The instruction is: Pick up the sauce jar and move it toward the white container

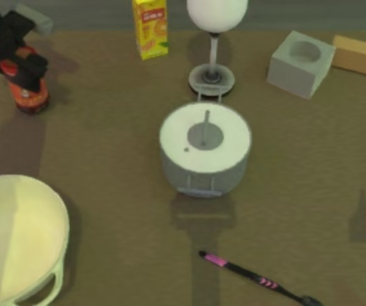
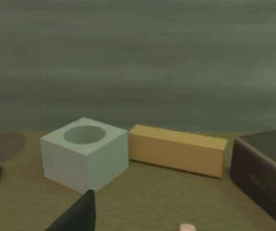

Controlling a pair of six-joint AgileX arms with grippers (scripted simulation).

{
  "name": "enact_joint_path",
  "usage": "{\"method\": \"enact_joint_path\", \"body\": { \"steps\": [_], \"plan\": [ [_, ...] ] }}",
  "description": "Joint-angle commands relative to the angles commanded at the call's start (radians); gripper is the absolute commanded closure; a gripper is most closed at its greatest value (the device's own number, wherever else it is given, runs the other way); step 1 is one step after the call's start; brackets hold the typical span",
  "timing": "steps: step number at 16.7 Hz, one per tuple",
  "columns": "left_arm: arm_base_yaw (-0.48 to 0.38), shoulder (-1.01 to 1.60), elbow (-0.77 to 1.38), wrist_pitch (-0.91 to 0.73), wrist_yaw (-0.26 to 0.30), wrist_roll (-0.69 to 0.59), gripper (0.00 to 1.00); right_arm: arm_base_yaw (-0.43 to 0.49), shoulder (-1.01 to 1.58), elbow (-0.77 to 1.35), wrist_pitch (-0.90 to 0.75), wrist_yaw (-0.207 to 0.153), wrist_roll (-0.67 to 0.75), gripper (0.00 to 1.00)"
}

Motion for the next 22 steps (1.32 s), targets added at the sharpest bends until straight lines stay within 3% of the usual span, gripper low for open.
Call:
{"method": "enact_joint_path", "body": {
  "steps": [2, 3, 14, 22],
  "plan": [
    [0.000, 0.000, 0.000, 0.000, 0.000, 0.000, 0.98, 0.000, 0.000, 0.000, 0.000, 0.000, 0.000, 0.00],
    [0.000, 0.000, 0.000, 0.000, 0.000, 0.000, 1.00, 0.000, 0.000, 0.000, 0.000, 0.000, 0.000, 0.00],
    [0.007, -0.039, -0.039, 0.002, 0.000, 0.001, 1.00, 0.000, 0.000, 0.000, 0.000, 0.000, 0.000, 0.00],
    [0.031, -0.460, -0.468, 0.008, -0.003, 0.010, 1.00, 0.000, 0.000, 0.000, 0.000, 0.000, 0.000, 0.00]
  ]
}}
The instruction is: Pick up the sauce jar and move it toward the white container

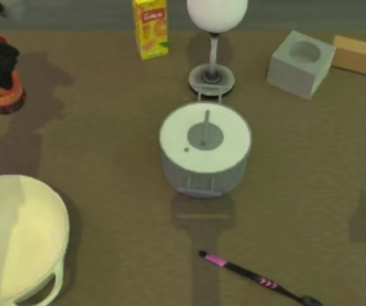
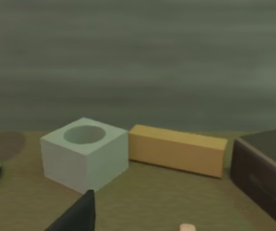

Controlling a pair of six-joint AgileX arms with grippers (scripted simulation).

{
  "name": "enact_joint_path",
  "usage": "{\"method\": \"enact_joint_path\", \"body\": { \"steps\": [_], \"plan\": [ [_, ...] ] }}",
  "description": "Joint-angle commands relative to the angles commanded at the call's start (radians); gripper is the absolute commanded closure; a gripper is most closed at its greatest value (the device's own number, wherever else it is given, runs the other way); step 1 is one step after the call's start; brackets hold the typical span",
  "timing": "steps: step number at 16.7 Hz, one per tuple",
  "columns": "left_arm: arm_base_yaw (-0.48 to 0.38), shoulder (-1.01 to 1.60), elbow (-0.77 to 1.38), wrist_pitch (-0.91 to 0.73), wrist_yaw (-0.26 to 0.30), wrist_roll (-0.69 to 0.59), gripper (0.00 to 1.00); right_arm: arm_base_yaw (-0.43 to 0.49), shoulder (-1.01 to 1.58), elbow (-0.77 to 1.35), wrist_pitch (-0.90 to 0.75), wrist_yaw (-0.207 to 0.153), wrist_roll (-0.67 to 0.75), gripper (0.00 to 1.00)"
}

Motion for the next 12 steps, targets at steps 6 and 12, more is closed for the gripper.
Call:
{"method": "enact_joint_path", "body": {
  "steps": [6, 12],
  "plan": [
    [0.008, -0.088, -0.089, -0.001, -0.002, 0.003, 1.00, 0.000, 0.000, 0.000, 0.000, 0.000, 0.000, 0.00],
    [-0.043, -0.095, -0.136, 0.033, -0.025, -0.105, 1.00, 0.000, 0.000, 0.000, 0.000, 0.000, 0.000, 0.00]
  ]
}}
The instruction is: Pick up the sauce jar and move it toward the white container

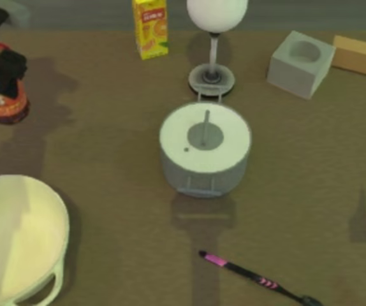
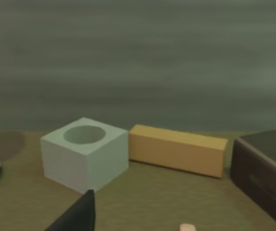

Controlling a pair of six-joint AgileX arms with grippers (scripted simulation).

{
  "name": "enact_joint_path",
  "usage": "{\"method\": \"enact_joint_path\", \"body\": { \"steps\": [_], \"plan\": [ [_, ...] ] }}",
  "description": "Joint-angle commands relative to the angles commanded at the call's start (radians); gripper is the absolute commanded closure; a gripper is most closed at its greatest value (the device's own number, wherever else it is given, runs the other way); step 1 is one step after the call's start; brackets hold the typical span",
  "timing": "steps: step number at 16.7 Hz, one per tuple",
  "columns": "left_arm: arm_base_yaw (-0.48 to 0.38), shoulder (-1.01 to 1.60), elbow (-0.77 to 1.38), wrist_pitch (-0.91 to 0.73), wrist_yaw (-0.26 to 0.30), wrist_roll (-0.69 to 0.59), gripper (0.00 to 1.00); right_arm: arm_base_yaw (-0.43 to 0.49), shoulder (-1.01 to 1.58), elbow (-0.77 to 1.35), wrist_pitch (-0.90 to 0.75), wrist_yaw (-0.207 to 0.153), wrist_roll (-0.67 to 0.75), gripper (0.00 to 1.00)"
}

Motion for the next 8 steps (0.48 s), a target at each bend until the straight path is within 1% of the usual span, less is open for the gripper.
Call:
{"method": "enact_joint_path", "body": {
  "steps": [3, 8],
  "plan": [
    [-0.068, -0.021, -0.071, 0.057, -0.035, -0.182, 1.00, 0.000, 0.000, 0.000, 0.000, 0.000, 0.000, 0.00],
    [-0.205, -0.075, -0.217, 0.181, -0.110, -0.563, 1.00, 0.000, 0.000, 0.000, 0.000, 0.000, 0.000, 0.00]
  ]
}}
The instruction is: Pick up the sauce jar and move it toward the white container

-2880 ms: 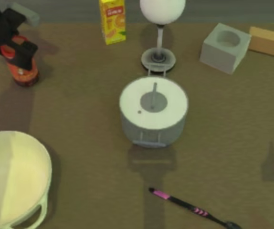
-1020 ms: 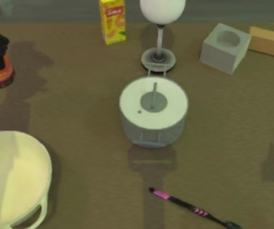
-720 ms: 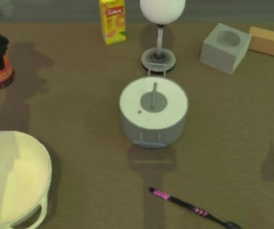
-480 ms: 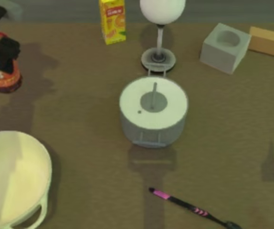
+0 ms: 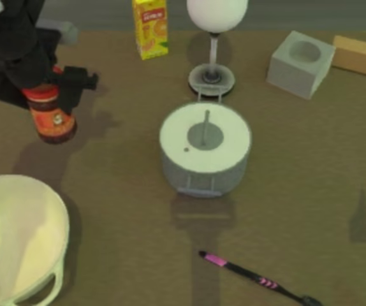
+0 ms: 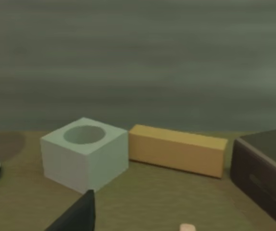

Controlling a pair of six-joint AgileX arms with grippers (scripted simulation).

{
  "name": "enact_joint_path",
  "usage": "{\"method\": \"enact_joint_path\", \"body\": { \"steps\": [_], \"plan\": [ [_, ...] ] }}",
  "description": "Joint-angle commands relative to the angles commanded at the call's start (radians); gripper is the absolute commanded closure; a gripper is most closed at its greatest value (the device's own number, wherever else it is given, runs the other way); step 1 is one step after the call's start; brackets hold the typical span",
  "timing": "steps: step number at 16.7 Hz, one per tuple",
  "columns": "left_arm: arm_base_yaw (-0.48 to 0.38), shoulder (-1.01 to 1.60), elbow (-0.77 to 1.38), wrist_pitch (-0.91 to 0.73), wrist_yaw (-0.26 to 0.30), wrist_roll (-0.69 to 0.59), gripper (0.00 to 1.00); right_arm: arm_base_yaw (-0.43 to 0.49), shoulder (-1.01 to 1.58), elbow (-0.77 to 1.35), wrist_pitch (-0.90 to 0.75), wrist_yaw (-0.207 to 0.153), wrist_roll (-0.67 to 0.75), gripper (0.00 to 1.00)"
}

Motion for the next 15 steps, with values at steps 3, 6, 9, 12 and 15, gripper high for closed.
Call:
{"method": "enact_joint_path", "body": {
  "steps": [3, 6, 9, 12, 15],
  "plan": [
    [-0.073, -0.031, -0.084, 0.067, -0.041, -0.193, 1.00, 0.000, 0.000, 0.000, 0.000, 0.000, 0.000, 0.00],
    [-0.120, -0.051, -0.139, 0.110, -0.068, -0.300, 1.00, 0.000, 0.000, 0.000, 0.000, 0.000, 0.000, 0.00],
    [-0.128, -0.054, -0.149, 0.118, -0.073, -0.318, 1.00, 0.000, 0.000, 0.000, 0.000, 0.000, 0.000, 0.00],
    [-0.123, -0.048, -0.148, 0.119, -0.071, -0.315, 1.00, 0.000, 0.000, 0.000, 0.000, 0.000, 0.000, 0.00],
    [-0.122, -0.021, -0.177, 0.179, -0.068, -0.313, 1.00, 0.000, 0.000, 0.000, 0.000, 0.000, 0.000, 0.00]
  ]
}}
